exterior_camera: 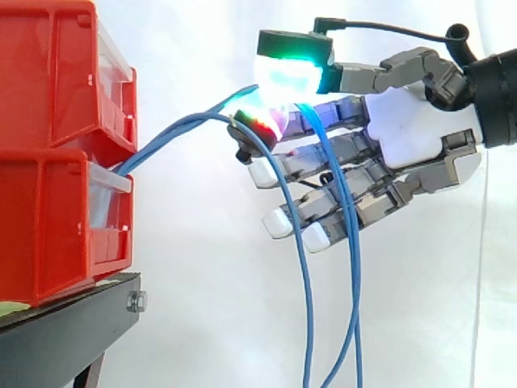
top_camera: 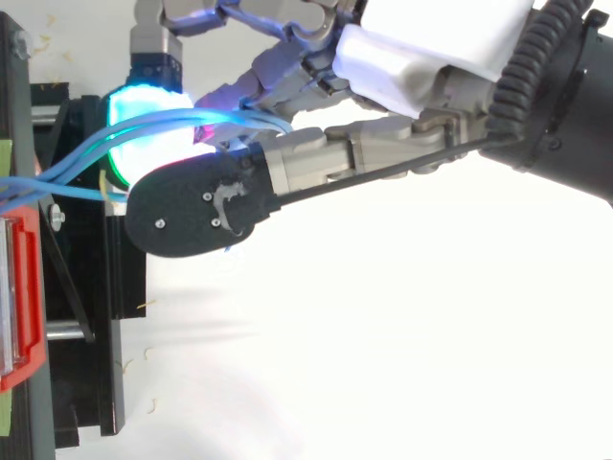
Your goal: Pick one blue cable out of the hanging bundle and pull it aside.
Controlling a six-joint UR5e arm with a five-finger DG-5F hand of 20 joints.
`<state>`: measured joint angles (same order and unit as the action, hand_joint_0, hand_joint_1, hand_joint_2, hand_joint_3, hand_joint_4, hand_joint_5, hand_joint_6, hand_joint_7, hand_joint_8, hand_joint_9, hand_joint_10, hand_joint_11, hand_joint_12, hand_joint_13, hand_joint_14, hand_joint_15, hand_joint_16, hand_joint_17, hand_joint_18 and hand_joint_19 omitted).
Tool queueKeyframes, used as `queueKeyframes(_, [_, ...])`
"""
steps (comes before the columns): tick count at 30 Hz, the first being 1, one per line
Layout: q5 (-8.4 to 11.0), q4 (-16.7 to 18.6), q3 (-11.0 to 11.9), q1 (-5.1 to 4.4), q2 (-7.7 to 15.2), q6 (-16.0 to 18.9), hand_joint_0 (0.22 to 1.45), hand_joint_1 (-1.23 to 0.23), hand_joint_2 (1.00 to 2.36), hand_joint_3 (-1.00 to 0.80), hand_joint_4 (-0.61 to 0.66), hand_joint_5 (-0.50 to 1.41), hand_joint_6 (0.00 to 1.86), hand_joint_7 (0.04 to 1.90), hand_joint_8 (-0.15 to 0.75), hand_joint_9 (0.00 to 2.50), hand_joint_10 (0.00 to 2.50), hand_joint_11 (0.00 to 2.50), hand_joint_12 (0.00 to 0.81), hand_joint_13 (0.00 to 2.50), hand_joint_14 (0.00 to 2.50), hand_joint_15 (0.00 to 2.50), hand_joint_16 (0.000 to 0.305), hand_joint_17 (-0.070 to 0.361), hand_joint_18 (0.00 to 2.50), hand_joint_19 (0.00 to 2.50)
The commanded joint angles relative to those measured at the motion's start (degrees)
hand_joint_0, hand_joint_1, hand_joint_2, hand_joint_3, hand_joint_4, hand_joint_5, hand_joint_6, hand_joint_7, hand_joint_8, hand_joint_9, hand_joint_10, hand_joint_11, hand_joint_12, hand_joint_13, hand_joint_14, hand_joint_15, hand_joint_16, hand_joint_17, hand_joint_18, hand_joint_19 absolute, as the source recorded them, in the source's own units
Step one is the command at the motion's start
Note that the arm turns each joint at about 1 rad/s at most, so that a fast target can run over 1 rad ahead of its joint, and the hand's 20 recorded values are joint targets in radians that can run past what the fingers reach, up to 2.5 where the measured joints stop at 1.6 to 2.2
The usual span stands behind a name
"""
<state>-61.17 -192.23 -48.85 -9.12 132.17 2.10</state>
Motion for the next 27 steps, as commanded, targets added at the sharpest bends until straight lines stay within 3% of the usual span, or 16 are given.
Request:
queueKeyframes(1, [0.0,0.0,-0.1,-0.02,0.0,0.0,0.5,-0.33,1.0,-0.5,-0.04,-0.09,0.65,1.35,0.244,0.95,0.01,0.39,0.419,0.7,0.02,0.47,0.059,0.133,0.55,0.57])
queueKeyframes(12, [0.0,0.0,-0.2,-0.02,0.0,0.0,0.38,-0.33,1.0,-0.5,0.02,-0.07,0.6,1.34,0.288,0.98,0.01,0.37,0.472,0.75,0.02,0.46,0.072,0.161,0.64,0.54])
queueKeyframes(18, [0.0,0.0,-0.2,-0.02,0.0,0.1,0.33,-0.45,1.0,-0.5,0.08,-0.06,0.53,1.43,0.317,0.95,0.01,0.36,0.494,0.74,0.02,0.45,0.077,0.174,0.64,0.53])
queueKeyframes(24, [0.0,0.0,-0.2,0.07,-0.1,0.1,0.49,-0.53,1.0,-0.5,0.01,-0.06,0.51,1.53,0.26,0.89,0.01,0.39,0.422,0.67,0.02,0.47,0.061,0.138,0.52,0.58])
queueKeyframes(27, [0.0,0.0,-0.2,-0.02,0.0,0.1,0.55,-0.53,1.01,-0.35,-0.01,-0.06,0.52,1.54,0.245,0.89,0.01,0.41,0.403,0.66,0.02,0.48,0.057,0.128,0.49,0.6])
